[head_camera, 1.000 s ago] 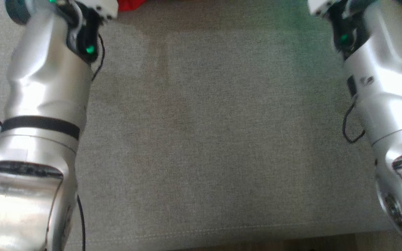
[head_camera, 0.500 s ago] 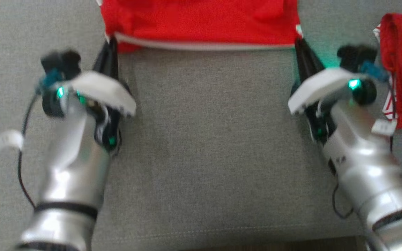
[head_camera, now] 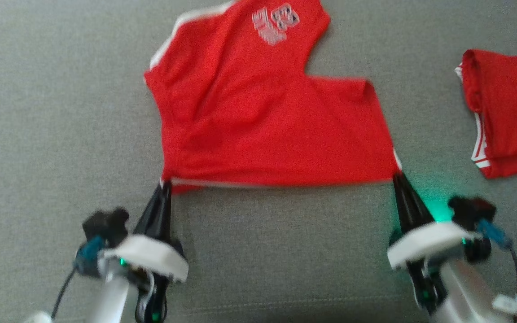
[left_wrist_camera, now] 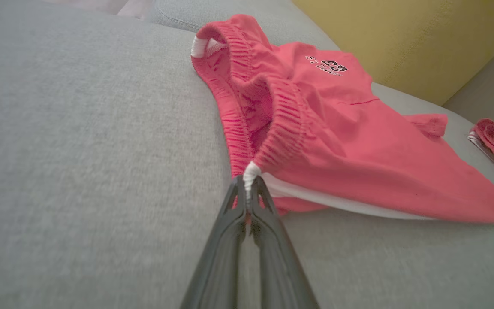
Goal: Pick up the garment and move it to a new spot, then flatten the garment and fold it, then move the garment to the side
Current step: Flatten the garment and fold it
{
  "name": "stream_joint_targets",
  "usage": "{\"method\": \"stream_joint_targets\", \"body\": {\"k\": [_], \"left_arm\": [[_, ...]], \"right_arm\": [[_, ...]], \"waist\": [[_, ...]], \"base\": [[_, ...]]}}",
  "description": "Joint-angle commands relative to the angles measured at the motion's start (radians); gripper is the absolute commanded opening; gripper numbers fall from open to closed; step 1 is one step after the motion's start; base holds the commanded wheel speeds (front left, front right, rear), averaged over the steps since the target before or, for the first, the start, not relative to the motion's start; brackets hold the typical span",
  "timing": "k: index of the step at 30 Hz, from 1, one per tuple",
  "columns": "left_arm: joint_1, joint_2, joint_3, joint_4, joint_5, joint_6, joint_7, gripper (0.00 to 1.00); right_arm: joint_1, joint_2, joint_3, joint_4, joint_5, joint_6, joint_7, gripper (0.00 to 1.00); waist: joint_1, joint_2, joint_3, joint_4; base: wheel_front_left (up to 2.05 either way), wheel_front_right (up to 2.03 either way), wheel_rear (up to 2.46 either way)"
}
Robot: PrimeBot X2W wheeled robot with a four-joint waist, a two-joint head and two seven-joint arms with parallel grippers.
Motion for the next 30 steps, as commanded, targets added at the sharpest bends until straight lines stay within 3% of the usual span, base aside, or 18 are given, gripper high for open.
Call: {"method": "stream_joint_targets", "body": {"k": [1, 2, 12, 17, 24, 30], "left_arm": [[0.034, 0.025, 0.033, -0.063, 0.013, 0.019, -0.009, 0.0], [0.034, 0.025, 0.033, -0.063, 0.013, 0.019, -0.009, 0.0], [0.278, 0.06, 0.025, -0.302, 0.037, 0.094, 0.06, 0.0], [0.365, 0.054, 0.026, -0.393, 0.006, 0.119, 0.102, 0.0], [0.359, 0.057, 0.02, -0.442, -0.002, 0.124, 0.125, 0.0], [0.248, 0.063, 0.023, -0.439, -0.029, 0.101, 0.162, 0.0]], "right_arm": [[0.069, -0.006, -0.015, -0.084, -0.024, -0.001, 0.021, 0.0], [0.069, -0.006, -0.015, -0.084, -0.024, -0.001, 0.021, 0.0], [0.457, 0.052, -0.191, -0.543, -0.154, -0.001, 0.274, 0.0], [0.561, 0.064, -0.234, -0.694, -0.164, -0.001, 0.354, 0.0], [0.538, 0.065, -0.26, -0.749, -0.113, -0.001, 0.385, 0.0], [0.374, 0.065, -0.248, -0.722, -0.15, -0.001, 0.411, 0.0]], "waist": [[0.0, 0.0, -0.031, 0.0], [0.0, 0.0, -0.031, 0.0], [0.0, 0.0, -0.099, -0.008], [0.0, 0.0, -0.123, -0.013], [0.0, 0.0, -0.127, -0.003], [0.0, 0.0, -0.082, 0.016]], "base": [[0.0, 0.0, 0.0], [0.0, 0.0, 0.0], [0.0, 0.0, 0.0], [0.0, 0.0, 0.0], [0.0, 0.0, 0.0], [0.0, 0.0, 0.0]]}}
